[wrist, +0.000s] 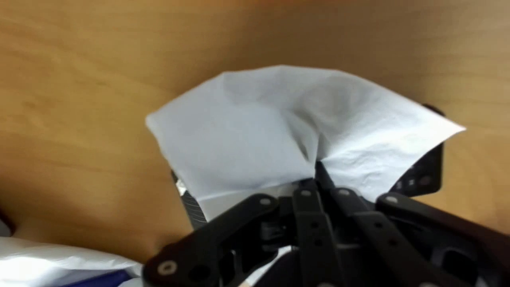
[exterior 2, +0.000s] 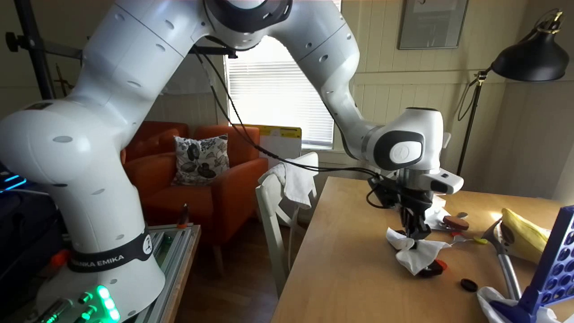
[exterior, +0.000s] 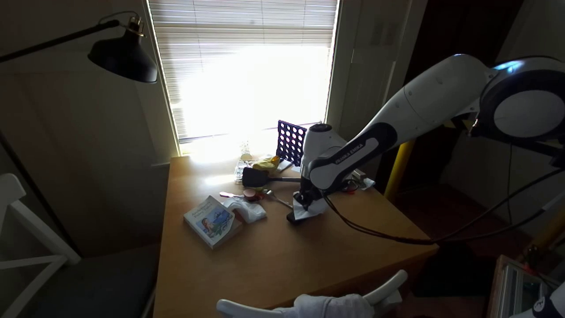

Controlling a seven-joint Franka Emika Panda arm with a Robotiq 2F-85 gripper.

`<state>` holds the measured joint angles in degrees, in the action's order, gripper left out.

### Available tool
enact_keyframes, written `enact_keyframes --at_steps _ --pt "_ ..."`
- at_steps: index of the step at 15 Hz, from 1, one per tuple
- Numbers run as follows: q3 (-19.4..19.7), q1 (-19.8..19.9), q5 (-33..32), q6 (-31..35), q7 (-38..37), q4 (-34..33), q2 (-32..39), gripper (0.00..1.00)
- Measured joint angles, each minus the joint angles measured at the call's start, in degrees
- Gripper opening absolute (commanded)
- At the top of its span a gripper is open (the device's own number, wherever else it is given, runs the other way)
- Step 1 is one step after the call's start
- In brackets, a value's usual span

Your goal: Use the paper towel to wipe the remote

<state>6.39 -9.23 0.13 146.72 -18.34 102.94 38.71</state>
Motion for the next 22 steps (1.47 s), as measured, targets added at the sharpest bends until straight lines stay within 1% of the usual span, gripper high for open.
enact_keyframes --at_steps 2,5,6,8,11,20,22 --pt "-2.4 0.5 0.3 0.0 1.9 0.0 0.0 0.01" --pt "-6.4 2.3 1.3 0.0 6.1 -0.1 0.0 0.01" --pt "-7.3 2.7 1.5 0.0 7.0 -0.1 0.0 0.01" --pt "-7.8 3.0 1.6 0.0 7.5 -0.1 0.0 0.01" --pt "-6.8 3.1 1.6 0.0 6.8 -0.1 0.0 0.01" --pt "-0.1 3.2 1.6 -0.8 -1.8 -0.8 0.1 0.01" --pt "0.7 3.3 1.6 -1.4 -3.0 -1.3 0.3 0.01"
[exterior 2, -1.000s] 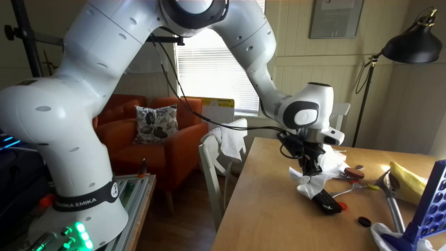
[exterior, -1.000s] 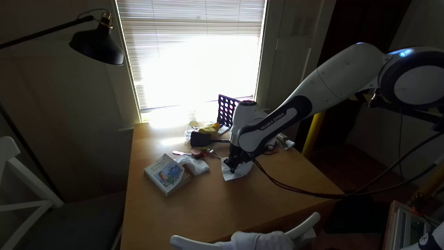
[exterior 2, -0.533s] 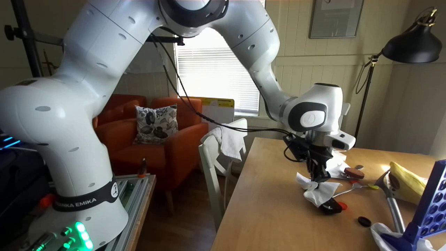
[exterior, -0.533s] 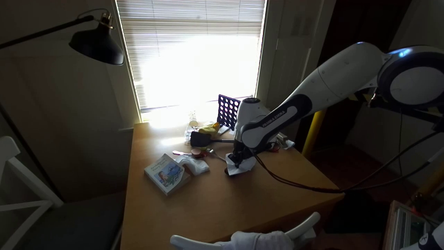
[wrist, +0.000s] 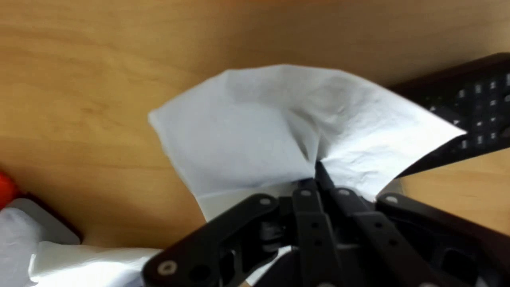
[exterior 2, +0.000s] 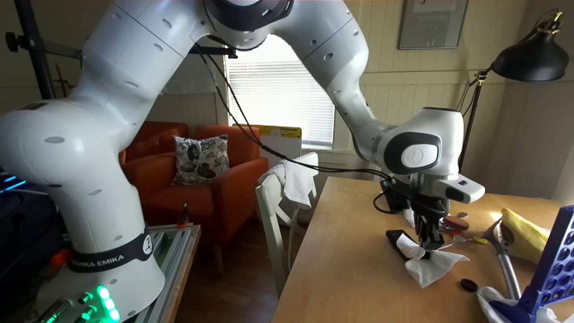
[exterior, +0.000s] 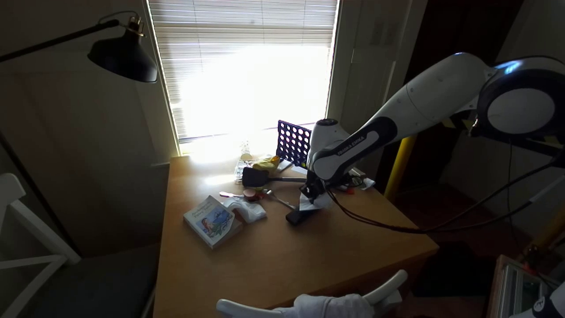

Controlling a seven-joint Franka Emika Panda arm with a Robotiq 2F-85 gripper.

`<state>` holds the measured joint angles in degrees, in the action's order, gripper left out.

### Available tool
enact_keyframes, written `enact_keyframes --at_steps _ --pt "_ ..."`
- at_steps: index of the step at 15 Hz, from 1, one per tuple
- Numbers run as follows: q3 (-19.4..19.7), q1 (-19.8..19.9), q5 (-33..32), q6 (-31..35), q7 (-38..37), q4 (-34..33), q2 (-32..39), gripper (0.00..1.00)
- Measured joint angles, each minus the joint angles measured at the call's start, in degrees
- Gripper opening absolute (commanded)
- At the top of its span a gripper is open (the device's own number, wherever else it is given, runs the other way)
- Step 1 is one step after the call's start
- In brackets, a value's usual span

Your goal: Use the paper towel to wipe the remote

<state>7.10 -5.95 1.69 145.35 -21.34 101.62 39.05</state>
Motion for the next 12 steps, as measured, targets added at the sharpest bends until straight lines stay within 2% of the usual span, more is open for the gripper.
enact_keyframes --at_steps 3,12 --pt "-0.6 0.0 0.0 -0.1 -0.1 -0.4 0.3 0.01" --pt "-7.6 -0.1 0.0 -0.4 5.9 -1.6 1.1 0.01"
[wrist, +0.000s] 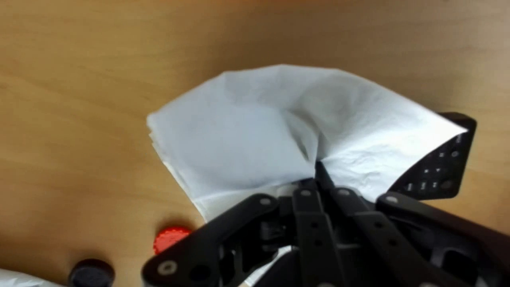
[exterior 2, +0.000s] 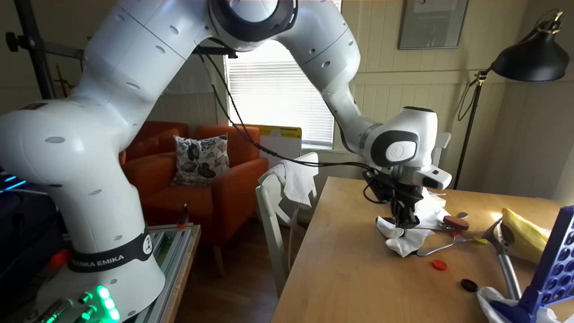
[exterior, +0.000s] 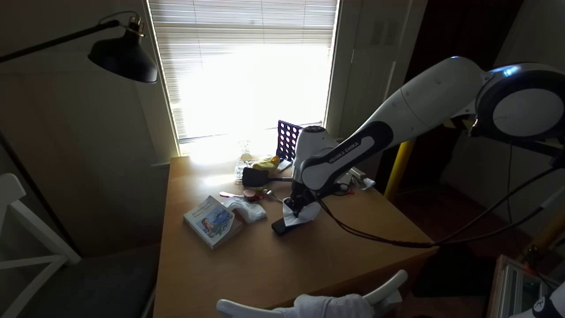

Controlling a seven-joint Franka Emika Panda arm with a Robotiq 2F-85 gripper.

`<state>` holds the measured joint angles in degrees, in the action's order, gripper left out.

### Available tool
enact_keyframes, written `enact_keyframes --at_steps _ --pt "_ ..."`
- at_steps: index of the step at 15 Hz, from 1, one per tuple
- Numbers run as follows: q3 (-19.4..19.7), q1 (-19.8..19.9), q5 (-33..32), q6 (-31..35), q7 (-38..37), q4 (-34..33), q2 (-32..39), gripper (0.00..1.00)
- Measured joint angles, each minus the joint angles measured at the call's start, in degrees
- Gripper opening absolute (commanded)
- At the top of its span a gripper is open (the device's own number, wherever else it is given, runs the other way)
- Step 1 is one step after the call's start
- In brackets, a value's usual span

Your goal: Use the paper towel to wipe the remote

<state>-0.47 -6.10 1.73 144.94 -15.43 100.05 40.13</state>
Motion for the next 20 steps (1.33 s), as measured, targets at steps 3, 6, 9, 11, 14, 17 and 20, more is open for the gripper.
enact_keyframes --at_steps 3,6,9,11,14,17,20 --pt "-2.1 0.3 0.5 0.0 3.2 -0.1 0.0 0.01" --pt "-4.2 0.8 1.9 0.0 5.9 -0.6 0.0 0.01" --pt "-5.1 0.7 2.6 0.0 6.9 -1.3 0.0 0.01" --pt "-5.1 0.4 2.6 0.0 7.0 -1.4 0.1 0.01" --pt "-5.4 -0.2 2.6 0.0 7.0 -1.8 0.4 0.01" --pt "-5.3 -1.6 2.5 0.0 6.9 -2.3 1.3 0.01" --pt "-3.6 -3.4 2.4 0.2 5.1 -3.2 2.3 0.01"
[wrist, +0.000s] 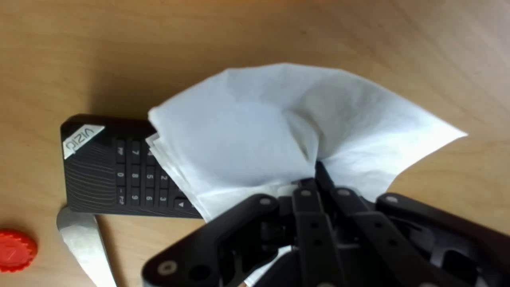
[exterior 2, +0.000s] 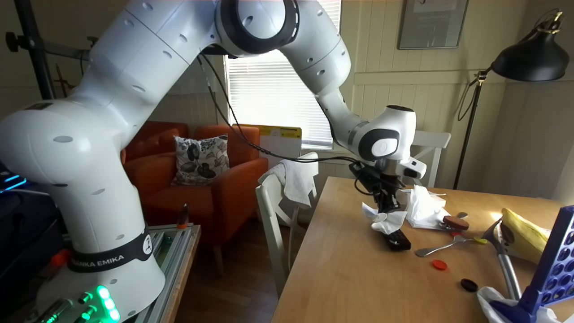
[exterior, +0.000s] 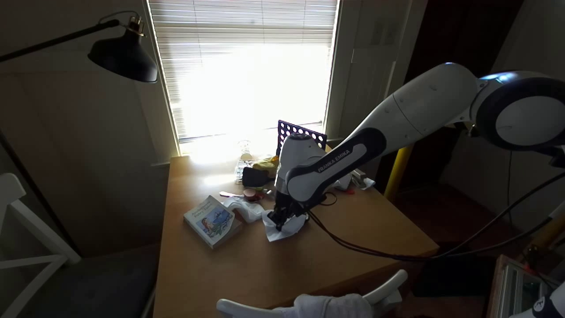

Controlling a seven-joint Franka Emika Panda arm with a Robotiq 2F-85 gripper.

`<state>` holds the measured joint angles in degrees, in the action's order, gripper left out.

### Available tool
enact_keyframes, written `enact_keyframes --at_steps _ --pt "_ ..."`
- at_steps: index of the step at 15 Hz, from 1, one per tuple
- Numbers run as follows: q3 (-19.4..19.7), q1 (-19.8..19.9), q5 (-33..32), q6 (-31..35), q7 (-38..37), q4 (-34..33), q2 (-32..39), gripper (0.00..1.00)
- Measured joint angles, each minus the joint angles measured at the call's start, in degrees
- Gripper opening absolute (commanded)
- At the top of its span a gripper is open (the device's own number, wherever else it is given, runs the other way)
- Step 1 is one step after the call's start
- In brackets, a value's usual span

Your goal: Use the paper towel to wipe the remote

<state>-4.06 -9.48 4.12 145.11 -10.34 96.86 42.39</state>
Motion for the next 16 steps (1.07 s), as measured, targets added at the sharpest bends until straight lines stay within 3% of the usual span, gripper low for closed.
enact_keyframes --at_steps 9,16 --pt "6.0 -1.9 0.0 -0.1 -8.9 -0.6 0.2 0.01" --pt "8.0 -0.7 0.3 -0.1 -12.4 0.3 -0.3 0.01"
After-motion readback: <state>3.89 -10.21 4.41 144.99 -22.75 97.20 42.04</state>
